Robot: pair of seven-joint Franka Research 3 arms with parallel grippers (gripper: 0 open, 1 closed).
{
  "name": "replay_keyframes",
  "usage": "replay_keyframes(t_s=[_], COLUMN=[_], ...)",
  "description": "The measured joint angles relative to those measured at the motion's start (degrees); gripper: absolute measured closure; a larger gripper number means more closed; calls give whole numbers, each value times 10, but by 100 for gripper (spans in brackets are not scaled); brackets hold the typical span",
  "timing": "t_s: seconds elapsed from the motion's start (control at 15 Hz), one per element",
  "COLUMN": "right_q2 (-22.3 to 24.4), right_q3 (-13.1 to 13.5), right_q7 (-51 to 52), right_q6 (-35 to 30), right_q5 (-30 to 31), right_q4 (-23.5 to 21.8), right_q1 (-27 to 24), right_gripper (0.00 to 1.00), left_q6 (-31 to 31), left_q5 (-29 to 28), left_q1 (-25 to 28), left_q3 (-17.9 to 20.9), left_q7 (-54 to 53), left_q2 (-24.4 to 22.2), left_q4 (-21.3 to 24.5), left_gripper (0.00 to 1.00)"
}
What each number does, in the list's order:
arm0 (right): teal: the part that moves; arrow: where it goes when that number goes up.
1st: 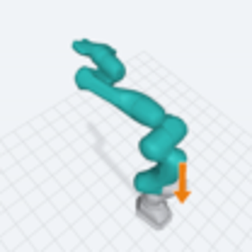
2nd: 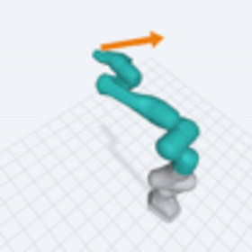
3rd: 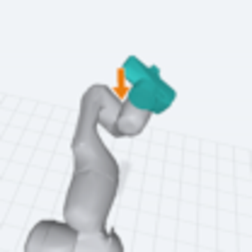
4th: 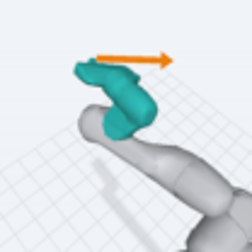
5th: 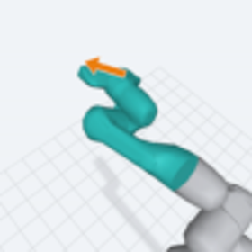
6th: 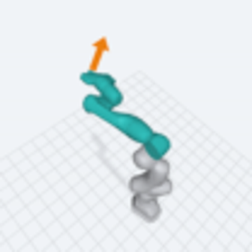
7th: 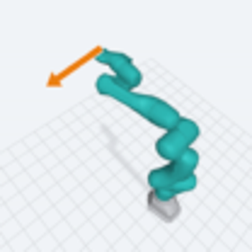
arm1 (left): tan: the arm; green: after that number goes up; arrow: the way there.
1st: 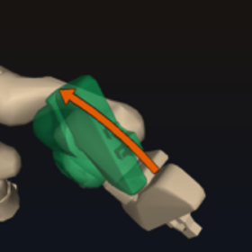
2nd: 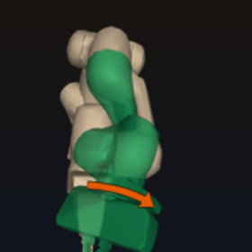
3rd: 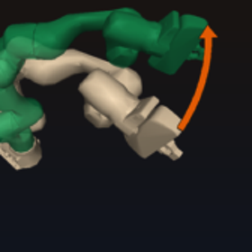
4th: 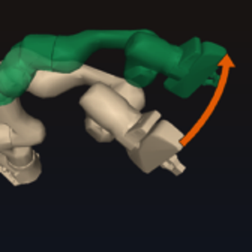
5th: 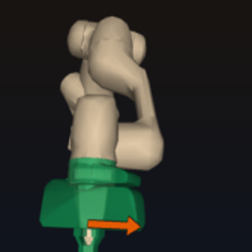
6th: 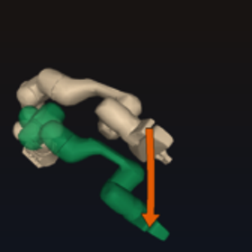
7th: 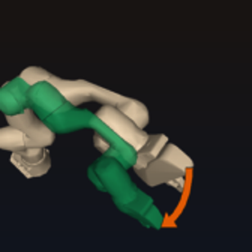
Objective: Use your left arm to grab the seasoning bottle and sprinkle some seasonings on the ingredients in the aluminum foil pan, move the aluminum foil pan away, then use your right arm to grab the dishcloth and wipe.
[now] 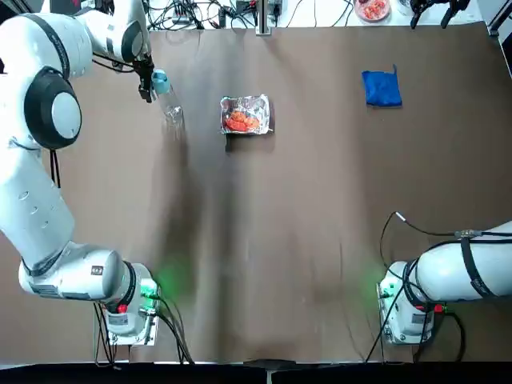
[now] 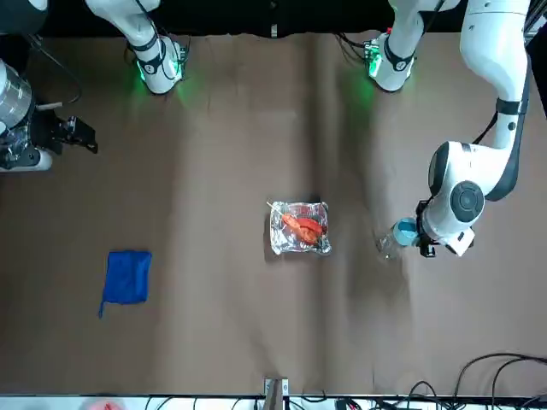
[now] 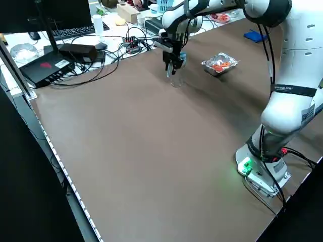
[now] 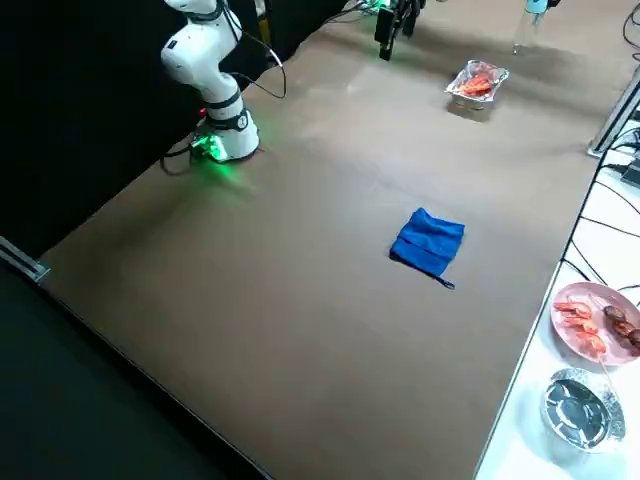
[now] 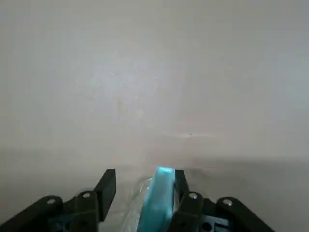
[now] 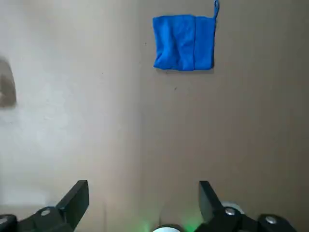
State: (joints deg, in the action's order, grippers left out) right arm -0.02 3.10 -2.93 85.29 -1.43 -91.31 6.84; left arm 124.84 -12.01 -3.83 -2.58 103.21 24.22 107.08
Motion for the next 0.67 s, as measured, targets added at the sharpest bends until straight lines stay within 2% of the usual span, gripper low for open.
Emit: replay_keyframes(t_s=[0.33,0.67], right_q2=[0,0], right_q3=[0,0], right_q7=[0,0], right_q6=[0,0], right_q5=[0,0], right_q4=[0,0], right_q1=[0,0], right_gripper=[0,0], left_q6=[0,0], left_q5=[-1,-1], left_q1=[0,0], left_q3=[-1,-1], left_q7=[-17,-20], left_q2=[-2,-3], left_q4=[1,1], left_gripper=[44,53])
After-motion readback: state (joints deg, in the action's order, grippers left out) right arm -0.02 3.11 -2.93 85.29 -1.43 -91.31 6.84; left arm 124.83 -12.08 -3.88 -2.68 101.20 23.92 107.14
